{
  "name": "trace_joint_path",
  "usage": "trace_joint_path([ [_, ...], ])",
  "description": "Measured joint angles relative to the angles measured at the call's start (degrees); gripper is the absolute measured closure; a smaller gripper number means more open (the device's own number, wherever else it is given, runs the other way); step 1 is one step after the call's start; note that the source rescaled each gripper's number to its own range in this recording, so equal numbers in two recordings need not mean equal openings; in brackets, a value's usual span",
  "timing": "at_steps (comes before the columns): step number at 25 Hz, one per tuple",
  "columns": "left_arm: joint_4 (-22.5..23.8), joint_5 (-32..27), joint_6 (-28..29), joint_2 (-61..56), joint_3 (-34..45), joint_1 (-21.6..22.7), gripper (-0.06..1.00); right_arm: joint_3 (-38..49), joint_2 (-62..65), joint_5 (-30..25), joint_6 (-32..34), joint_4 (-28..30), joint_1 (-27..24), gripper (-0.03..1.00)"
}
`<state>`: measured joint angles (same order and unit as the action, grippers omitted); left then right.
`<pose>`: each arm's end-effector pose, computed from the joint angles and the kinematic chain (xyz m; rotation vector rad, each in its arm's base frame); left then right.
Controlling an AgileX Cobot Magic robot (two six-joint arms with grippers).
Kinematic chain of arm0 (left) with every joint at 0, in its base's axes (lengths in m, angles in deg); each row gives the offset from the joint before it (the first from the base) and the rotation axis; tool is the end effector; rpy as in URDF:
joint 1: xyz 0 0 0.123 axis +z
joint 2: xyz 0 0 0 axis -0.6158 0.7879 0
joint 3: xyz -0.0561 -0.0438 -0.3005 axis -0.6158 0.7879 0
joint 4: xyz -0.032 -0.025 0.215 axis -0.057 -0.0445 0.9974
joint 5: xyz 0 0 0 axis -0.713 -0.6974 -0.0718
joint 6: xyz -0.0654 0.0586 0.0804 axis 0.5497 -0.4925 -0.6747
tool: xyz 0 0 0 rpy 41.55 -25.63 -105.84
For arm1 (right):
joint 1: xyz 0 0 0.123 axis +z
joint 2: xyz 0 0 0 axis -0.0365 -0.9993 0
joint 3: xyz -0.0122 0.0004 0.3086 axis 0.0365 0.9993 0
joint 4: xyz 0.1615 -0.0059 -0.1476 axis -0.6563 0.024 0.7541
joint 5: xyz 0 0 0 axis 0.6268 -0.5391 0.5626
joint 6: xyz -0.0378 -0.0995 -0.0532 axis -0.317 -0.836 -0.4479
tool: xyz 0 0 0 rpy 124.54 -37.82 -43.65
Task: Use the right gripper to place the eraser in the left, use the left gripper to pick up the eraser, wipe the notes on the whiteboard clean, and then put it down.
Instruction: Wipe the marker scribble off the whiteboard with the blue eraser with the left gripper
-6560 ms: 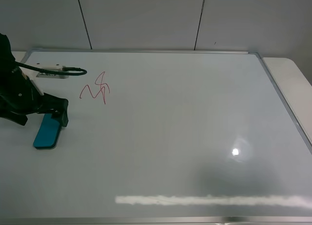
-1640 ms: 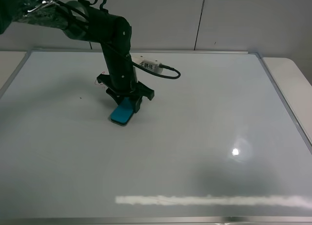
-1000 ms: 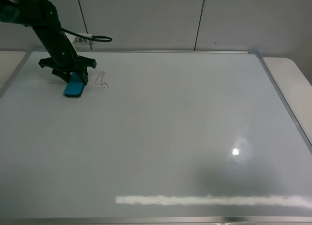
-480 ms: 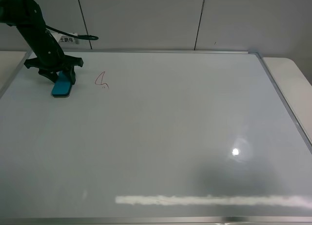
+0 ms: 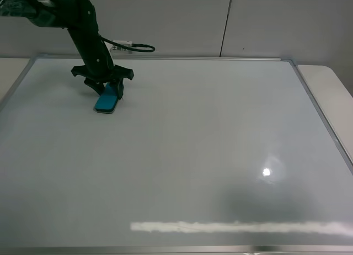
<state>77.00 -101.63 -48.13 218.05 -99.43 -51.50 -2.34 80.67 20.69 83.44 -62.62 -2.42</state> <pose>0.4564 -0.1210 0.1321 0.2514 2.9496 -0.1828 -0.0335 0.0093 0.2502 0.0369 2.0336 0.0024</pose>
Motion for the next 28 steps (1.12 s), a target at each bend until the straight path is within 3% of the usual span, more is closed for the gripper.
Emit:
trace_joint_path([
  [5,-0.8,-1.2,0.0,2.7,-5.2,-6.0,0.92,0.0,0.0,0.0,0.0,0.0,0.0,-0.03],
  [13,-0.3,-4.7,-0.4,5.9,-10.7,-6.9,0.92,0.0,0.0,0.0,0.0,0.0,0.0,-0.03],
  [17,1.9,-4.7,-0.4,5.9,-11.3,-3.1,0.92,0.0,0.0,0.0,0.0,0.0,0.0,-0.03],
  [21,3.7,-4.0,-0.4,5.9,-11.5,3.5,0.92,0.0,0.0,0.0,0.0,0.0,0.0,-0.03],
  [28,3.8,-2.5,-1.9,5.9,-11.5,11.4,0.92,0.0,0.0,0.0,0.0,0.0,0.0,-0.03],
])
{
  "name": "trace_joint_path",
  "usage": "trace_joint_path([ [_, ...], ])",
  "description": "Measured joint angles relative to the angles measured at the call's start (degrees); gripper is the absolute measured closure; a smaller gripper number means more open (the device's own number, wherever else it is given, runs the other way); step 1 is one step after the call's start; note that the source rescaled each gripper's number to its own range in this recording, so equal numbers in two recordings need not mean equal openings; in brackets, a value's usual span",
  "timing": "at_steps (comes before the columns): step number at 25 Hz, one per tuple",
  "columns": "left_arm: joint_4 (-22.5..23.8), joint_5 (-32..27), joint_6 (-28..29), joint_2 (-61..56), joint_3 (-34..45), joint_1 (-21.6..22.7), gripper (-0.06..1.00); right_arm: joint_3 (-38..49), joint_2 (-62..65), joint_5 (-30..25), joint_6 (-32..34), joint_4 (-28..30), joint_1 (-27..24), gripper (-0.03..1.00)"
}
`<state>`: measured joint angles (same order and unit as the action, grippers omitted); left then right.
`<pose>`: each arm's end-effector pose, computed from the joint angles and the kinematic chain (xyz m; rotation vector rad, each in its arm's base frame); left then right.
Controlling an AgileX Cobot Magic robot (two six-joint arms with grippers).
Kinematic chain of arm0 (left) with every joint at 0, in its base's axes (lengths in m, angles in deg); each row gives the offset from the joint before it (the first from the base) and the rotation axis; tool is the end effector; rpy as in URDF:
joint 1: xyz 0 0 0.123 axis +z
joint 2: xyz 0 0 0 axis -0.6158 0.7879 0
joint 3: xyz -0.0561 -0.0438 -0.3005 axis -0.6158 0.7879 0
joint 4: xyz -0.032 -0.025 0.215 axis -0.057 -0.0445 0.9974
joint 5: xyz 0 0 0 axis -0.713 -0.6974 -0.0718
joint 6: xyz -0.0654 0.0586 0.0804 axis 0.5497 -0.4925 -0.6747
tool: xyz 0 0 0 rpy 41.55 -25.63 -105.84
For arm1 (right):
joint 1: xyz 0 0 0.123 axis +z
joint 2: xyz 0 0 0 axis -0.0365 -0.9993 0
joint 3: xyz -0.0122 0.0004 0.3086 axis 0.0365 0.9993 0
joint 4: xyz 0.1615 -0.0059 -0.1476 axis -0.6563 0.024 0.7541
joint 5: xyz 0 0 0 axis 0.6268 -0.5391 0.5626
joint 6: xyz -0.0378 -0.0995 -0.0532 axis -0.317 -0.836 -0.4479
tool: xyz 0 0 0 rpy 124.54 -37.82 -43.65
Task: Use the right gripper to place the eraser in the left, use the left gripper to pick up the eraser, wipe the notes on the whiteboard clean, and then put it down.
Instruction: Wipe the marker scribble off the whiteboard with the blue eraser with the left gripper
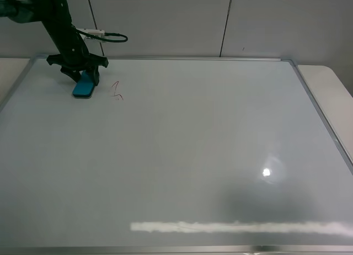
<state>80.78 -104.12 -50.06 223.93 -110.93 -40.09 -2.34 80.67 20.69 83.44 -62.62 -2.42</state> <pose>0.5018 -0.0232 0.1280 0.0590 2.8962 -0.0677 -0.0335 0.0093 0.2502 0.0369 2.0336 0.0024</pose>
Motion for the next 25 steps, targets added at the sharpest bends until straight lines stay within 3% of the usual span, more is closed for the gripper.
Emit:
trace_joint_path([
  [5,0.3,-0.7,-0.2,0.0,-0.1,0.4,0.92,0.0,0.0,0.0,0.0,0.0,0.0,-0.03],
  [10,1.7,-2.5,-0.2,0.0,-0.1,-2.3,0.92,0.0,0.0,0.0,0.0,0.0,0.0,-0.03],
  [25,1.7,-4.3,-0.2,0.4,0.0,-21.2,0.92,0.0,0.0,0.0,0.0,0.0,0.0,-0.03],
])
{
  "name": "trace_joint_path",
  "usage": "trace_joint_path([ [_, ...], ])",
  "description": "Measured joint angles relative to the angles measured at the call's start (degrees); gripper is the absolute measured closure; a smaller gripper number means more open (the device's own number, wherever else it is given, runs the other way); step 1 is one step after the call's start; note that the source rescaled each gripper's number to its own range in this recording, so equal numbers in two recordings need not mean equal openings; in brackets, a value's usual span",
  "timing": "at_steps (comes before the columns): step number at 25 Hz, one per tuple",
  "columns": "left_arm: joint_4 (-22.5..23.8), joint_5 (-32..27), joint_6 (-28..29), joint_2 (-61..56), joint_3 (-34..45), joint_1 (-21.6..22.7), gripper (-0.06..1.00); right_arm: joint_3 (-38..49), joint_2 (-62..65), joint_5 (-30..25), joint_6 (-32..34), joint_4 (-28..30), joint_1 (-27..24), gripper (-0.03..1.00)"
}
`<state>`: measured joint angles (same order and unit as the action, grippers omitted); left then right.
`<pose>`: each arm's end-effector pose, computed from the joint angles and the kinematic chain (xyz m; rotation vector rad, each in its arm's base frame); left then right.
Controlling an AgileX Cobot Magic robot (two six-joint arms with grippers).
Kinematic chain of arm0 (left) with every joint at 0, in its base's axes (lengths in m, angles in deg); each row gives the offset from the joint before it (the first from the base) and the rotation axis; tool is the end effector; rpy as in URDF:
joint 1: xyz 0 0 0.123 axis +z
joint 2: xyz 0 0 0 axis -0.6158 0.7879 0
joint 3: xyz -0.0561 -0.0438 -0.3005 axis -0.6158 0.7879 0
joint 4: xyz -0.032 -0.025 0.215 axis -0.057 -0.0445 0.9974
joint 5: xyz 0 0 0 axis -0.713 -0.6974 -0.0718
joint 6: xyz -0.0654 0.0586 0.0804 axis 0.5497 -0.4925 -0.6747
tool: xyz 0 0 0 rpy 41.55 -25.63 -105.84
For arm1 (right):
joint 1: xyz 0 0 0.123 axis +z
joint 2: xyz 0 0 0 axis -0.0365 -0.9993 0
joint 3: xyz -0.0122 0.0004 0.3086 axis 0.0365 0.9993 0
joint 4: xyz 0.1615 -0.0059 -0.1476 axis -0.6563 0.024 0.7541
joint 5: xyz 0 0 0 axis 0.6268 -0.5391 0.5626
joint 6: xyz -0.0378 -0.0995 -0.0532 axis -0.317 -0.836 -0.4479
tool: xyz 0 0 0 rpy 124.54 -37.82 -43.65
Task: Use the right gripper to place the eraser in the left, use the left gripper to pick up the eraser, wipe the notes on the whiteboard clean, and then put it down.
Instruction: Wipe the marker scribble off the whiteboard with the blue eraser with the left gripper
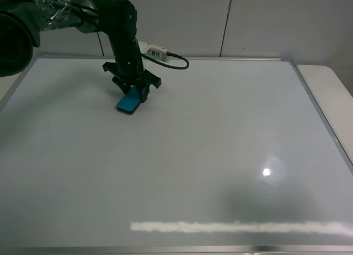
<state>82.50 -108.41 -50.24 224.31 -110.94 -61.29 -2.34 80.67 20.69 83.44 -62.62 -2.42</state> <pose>0.4526 -0.1970 0.1228 0.6334 2.9162 -0.0728 -0.0335 0.0093 0.2502 0.0369 2.0336 0.0024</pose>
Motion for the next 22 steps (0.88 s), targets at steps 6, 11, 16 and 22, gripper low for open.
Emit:
trace_joint_path([
  [6,-0.7,1.3,-0.1,0.1,0.0,-2.2,0.92,0.0,0.0,0.0,0.0,0.0,0.0,-0.03],
  [11,-0.2,4.3,-1.6,0.4,-0.9,-0.3,0.92,0.0,0.0,0.0,0.0,0.0,0.0,-0.03],
  [16,3.3,9.4,-3.8,0.9,-2.6,4.7,0.92,0.0,0.0,0.0,0.0,0.0,0.0,-0.03],
  [22,8.3,15.9,-6.6,0.9,-2.6,10.6,0.92,0.0,0.0,0.0,0.0,0.0,0.0,-0.03],
])
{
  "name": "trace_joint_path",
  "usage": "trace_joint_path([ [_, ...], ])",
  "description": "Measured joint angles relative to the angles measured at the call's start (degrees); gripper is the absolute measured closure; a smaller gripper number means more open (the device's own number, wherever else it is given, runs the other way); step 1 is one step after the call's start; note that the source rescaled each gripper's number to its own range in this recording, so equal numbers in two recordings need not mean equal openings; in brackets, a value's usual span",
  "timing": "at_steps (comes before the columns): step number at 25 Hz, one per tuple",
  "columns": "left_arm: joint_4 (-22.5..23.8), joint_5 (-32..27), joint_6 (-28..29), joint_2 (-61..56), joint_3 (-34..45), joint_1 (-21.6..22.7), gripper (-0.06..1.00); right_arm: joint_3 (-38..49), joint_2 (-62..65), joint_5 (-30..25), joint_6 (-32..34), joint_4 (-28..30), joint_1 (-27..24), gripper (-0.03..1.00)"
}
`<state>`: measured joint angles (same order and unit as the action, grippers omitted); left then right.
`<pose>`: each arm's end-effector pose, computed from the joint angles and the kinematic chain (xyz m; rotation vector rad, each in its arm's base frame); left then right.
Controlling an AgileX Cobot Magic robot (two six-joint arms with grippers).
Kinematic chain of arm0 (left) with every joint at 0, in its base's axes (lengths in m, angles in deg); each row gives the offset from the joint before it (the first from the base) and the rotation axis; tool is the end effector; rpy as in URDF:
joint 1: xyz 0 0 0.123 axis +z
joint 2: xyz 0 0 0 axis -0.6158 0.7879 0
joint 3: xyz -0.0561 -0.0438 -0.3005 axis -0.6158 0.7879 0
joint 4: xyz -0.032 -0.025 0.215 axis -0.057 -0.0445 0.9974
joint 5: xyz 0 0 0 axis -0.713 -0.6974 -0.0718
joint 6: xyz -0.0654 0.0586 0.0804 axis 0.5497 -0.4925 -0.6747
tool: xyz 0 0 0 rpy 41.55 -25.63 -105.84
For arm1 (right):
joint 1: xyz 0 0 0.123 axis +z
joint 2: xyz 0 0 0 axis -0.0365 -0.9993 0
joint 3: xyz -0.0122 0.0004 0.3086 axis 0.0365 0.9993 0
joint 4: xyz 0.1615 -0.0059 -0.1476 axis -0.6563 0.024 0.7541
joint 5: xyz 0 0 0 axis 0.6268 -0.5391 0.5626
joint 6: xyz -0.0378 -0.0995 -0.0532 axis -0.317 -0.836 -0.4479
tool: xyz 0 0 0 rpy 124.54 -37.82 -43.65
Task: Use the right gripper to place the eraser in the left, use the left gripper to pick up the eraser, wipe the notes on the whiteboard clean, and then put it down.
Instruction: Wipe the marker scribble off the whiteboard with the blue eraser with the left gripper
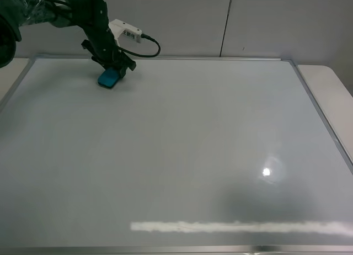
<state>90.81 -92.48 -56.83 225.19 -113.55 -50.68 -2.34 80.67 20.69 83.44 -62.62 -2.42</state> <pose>0.5217 -0.1064 0.1373 0.5711 2.6028 0.1222 -0.0335 0.0093 0.2502 0.0369 2.0336 0.0024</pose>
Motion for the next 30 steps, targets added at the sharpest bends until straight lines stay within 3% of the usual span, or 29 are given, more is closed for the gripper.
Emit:
trace_joint_path([
  [7,2.6,1.9,-0.7,0.0,0.0,2.3,0.92,0.0,0.0,0.0,0.0,0.0,0.0,-0.03],
  [11,0.0,1.9,-0.7,0.0,0.0,2.1,0.92,0.0,0.0,0.0,0.0,0.0,0.0,-0.03],
  [23,-4.4,5.5,-0.9,0.2,0.0,-8.2,0.92,0.0,0.0,0.0,0.0,0.0,0.0,-0.03],
  [30,-5.1,6.3,-4.1,1.3,0.0,-8.3,0.92,0.0,0.0,0.0,0.0,0.0,0.0,-0.03],
])
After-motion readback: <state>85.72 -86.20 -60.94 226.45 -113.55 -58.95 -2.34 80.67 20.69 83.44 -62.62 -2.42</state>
